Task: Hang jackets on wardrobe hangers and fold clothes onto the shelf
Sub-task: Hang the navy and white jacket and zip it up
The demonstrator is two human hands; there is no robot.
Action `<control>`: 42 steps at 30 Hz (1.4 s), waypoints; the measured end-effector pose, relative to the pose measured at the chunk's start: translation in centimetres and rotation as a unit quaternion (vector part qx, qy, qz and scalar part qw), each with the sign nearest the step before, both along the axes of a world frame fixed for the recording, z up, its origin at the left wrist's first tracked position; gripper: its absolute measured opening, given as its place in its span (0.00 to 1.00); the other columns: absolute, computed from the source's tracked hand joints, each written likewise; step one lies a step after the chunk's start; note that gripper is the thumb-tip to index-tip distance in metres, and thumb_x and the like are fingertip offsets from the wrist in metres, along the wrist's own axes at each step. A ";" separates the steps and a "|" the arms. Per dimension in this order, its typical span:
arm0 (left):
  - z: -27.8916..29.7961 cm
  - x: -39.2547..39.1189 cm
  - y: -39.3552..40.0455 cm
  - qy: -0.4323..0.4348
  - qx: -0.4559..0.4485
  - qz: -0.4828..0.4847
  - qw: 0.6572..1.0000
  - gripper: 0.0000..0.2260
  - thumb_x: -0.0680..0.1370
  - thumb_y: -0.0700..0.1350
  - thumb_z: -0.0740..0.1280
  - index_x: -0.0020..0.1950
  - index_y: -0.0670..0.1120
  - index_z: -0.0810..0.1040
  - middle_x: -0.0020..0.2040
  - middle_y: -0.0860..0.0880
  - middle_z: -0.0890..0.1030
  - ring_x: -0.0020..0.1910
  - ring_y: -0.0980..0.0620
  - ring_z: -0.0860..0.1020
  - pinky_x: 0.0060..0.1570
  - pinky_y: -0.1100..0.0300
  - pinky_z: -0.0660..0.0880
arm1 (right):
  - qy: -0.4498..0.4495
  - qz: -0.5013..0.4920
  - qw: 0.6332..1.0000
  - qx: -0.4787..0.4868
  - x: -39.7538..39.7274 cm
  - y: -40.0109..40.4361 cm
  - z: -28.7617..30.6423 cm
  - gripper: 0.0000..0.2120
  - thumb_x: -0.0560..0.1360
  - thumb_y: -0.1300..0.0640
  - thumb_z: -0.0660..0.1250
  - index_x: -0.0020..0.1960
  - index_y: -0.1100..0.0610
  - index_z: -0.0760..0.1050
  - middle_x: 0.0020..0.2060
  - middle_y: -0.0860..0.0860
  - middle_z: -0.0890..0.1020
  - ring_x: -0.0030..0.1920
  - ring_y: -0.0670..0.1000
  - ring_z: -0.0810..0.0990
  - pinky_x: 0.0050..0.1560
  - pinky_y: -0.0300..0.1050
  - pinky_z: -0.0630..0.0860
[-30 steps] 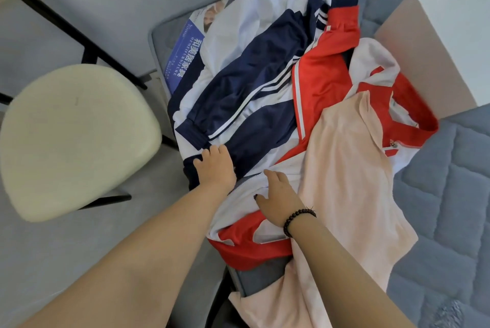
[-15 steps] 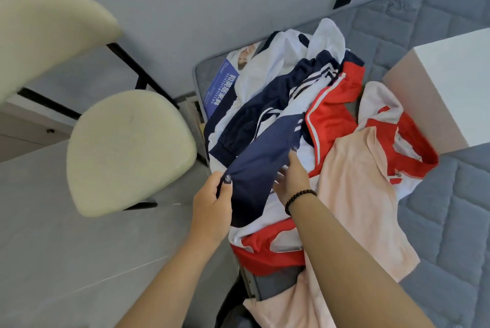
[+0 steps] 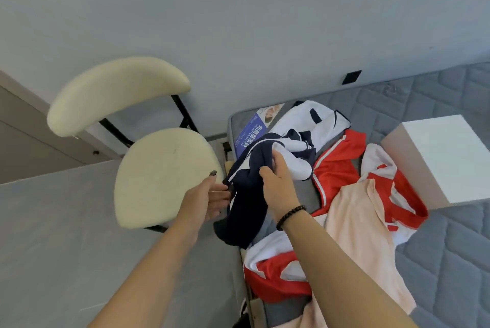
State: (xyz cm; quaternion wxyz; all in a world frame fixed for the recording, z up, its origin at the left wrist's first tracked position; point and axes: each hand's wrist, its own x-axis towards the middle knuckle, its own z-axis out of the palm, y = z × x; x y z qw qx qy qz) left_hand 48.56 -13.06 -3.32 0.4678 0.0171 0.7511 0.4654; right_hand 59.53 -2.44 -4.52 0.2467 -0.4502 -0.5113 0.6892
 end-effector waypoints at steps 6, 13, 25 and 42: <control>4.4 -1.8 0.6 -0.194 0.067 0.006 0.979 0.23 0.74 0.58 0.66 0.55 0.39 0.82 0.45 0.39 0.82 0.46 0.41 0.80 0.56 0.49 0.74 | 0.004 0.217 0.973 0.082 0.6 -5.8 5.1 0.21 0.77 0.68 0.58 0.65 0.51 0.69 0.55 0.44 0.76 0.55 0.43 0.74 0.57 0.31 0.70; 6.5 -1.4 -1.7 -0.150 0.094 0.008 0.984 0.06 0.74 0.36 0.64 0.44 0.38 0.80 0.36 0.42 0.79 0.33 0.46 0.79 0.38 0.58 0.75 | 0.018 0.281 0.946 0.162 2.2 -8.5 7.0 0.19 0.70 0.61 0.61 0.57 0.47 0.74 0.51 0.43 0.81 0.55 0.44 0.78 0.59 0.40 0.74; 15.8 -5.0 -9.2 -0.109 0.205 0.109 0.966 0.12 0.73 0.37 0.67 0.55 0.38 0.81 0.48 0.42 0.79 0.48 0.44 0.78 0.50 0.52 0.74 | 0.033 0.052 0.967 0.247 -0.1 -8.6 9.3 0.31 0.71 0.69 0.69 0.65 0.43 0.67 0.55 0.47 0.73 0.47 0.43 0.76 0.44 0.34 0.76; 22.9 -11.2 -35.4 -0.027 0.294 0.236 0.926 0.15 0.70 0.35 0.56 0.41 0.40 0.83 0.41 0.43 0.81 0.38 0.44 0.79 0.42 0.55 0.73 | 0.105 0.284 0.926 0.224 -12.4 -26.0 18.0 0.12 0.81 0.58 0.57 0.42 0.59 0.72 0.29 0.47 0.74 0.31 0.44 0.70 0.33 0.40 0.69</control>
